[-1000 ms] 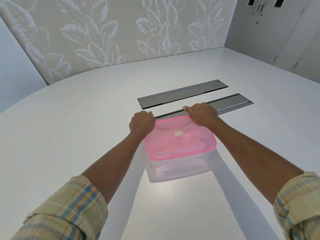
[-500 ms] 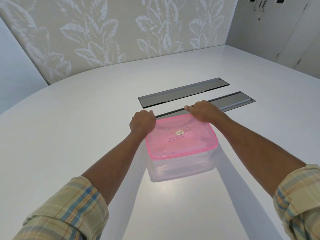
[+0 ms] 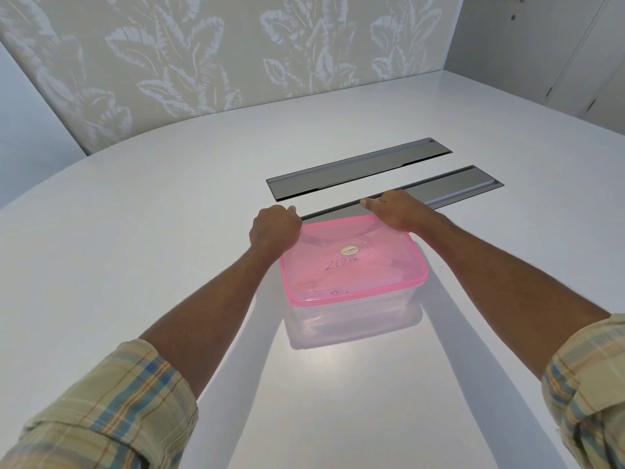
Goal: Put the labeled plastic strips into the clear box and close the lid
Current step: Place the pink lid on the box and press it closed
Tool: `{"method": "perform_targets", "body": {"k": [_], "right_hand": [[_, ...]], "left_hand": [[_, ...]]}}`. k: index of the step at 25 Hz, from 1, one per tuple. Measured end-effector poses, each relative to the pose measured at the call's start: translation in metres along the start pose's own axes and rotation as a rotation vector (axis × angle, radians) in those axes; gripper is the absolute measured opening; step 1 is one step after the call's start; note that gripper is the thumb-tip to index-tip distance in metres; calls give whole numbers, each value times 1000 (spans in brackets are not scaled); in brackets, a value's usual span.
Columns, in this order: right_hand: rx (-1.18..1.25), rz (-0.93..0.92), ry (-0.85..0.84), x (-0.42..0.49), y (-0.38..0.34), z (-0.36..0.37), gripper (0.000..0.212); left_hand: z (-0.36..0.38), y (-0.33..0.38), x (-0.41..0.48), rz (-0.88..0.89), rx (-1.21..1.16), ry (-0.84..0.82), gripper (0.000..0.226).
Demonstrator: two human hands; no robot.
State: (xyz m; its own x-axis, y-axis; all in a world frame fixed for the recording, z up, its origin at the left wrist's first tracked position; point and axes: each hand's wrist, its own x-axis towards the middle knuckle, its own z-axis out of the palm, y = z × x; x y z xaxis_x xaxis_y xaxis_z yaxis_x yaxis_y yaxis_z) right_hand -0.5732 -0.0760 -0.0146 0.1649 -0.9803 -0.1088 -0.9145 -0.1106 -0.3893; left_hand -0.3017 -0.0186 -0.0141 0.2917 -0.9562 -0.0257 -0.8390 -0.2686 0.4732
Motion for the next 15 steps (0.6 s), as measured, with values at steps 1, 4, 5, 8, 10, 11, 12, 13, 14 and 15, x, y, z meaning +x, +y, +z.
{"method": "perform_targets", "body": {"k": [1,4,5,8,10,11,12,13,14,15], "right_hand": [[8,12,-2,0,1,1,54],[19,29,3,3,3,4,71],[16,29,10,1,3,5,73],[-27,48,57,-8,-2,3,72],[-137,70,158,-18,-12,-3,69],[-208,60,228,-24,-19,-6,68],[-254,41,301,-31,-25,-9,66],[-259,26,369,-37,-28,-12,65],[-226,29,420,-44,-30,-15,64],[-176,49,454,-53,-30,-18,64]], "left_hand": [[0,0,0,-8,-10,0,38],[0,0,-1,-25,-47,-6,41],[1,-1,-2,-29,-60,-2,45],[1,-2,-9,-47,-83,53,53],[-4,2,-15,-49,-66,146,52],[-9,5,-20,-40,-45,198,51],[-14,7,-24,-28,-33,241,50],[-18,10,-28,-23,-49,265,49],[-23,10,-34,-31,-82,265,48],[-28,8,-42,-46,-113,257,49]]}}
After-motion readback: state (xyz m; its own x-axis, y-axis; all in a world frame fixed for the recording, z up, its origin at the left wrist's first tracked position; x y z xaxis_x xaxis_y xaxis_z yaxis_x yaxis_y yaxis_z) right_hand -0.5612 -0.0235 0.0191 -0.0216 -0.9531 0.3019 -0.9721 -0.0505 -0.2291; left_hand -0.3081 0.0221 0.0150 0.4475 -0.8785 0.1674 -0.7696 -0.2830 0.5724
